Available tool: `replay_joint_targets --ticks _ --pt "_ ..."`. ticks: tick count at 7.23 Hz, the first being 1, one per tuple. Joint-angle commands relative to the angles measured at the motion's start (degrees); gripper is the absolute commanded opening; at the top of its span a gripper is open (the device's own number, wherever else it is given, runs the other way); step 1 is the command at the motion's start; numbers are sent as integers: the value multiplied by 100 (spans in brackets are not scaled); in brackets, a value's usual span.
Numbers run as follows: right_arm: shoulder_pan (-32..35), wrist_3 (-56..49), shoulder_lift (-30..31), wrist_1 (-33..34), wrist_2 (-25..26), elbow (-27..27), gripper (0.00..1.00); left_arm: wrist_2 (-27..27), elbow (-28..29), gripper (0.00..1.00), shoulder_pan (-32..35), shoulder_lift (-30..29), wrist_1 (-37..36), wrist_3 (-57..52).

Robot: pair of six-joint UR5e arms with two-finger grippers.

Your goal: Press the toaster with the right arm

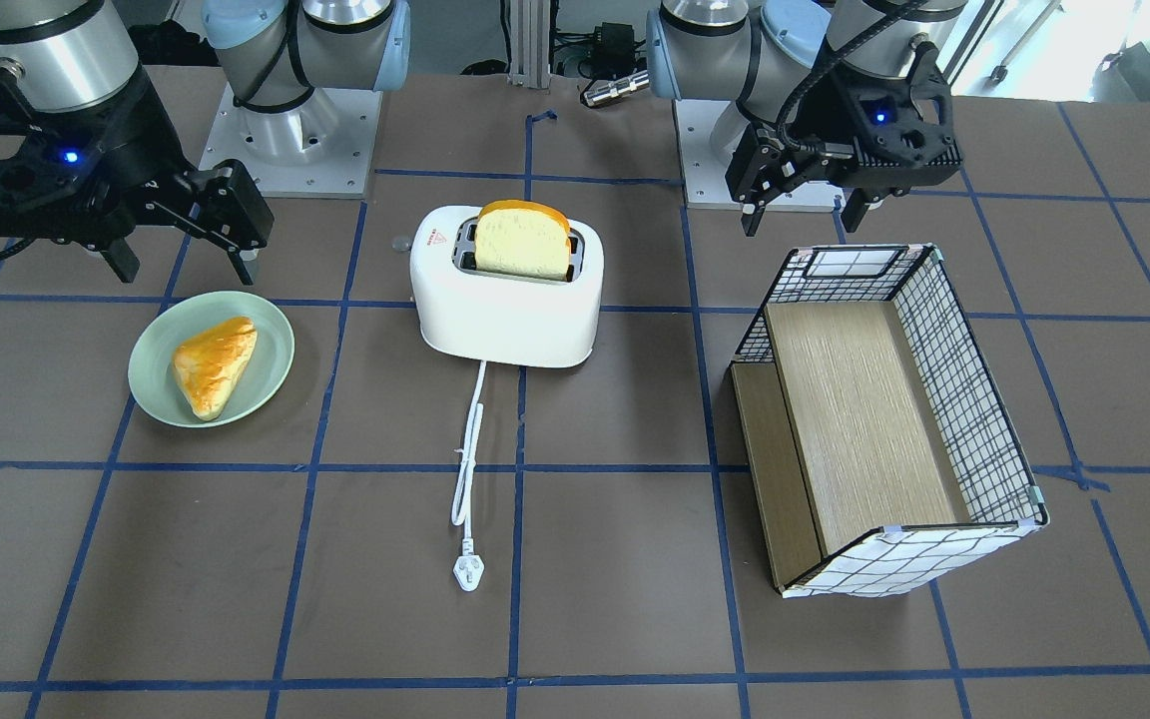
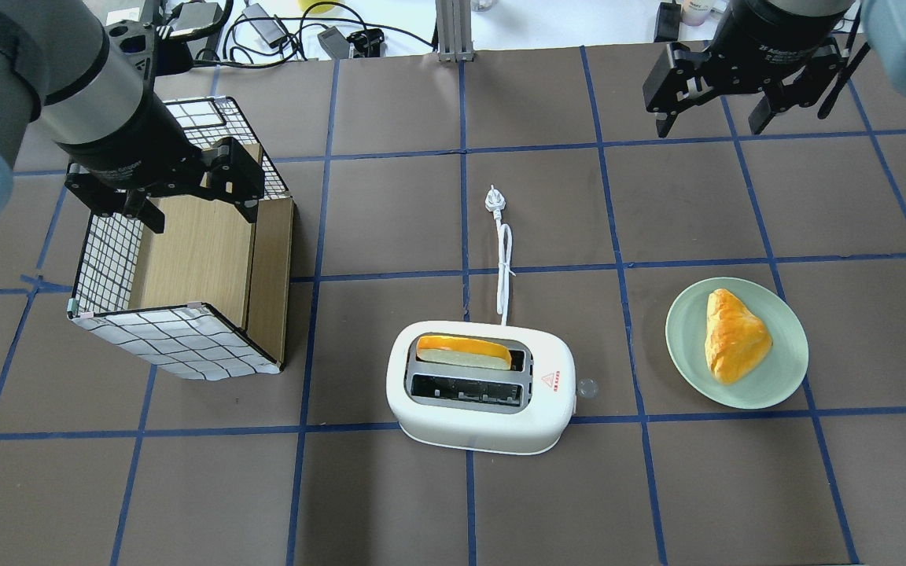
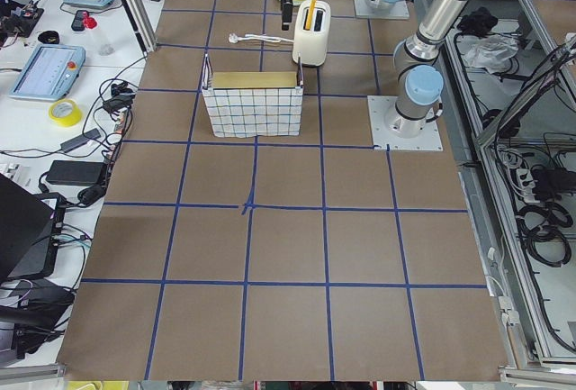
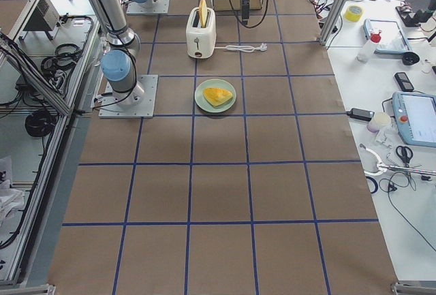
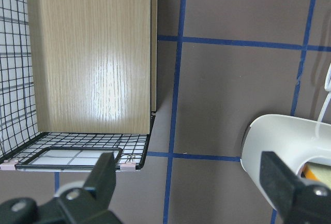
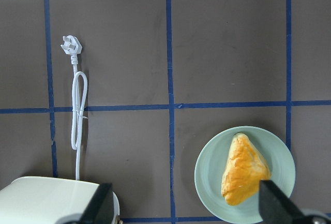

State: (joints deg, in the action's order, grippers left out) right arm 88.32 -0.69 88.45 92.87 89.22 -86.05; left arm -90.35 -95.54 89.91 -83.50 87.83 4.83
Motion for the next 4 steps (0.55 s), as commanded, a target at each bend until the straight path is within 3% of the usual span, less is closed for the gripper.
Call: replay_joint_targets --ticks 1,4 --pt "1 -2 6 -6 -19 0 100 0 0 100 0 0 6 0" --pt "1 -2 6 -6 8 0 100 0 0 100 0 0 6 0"
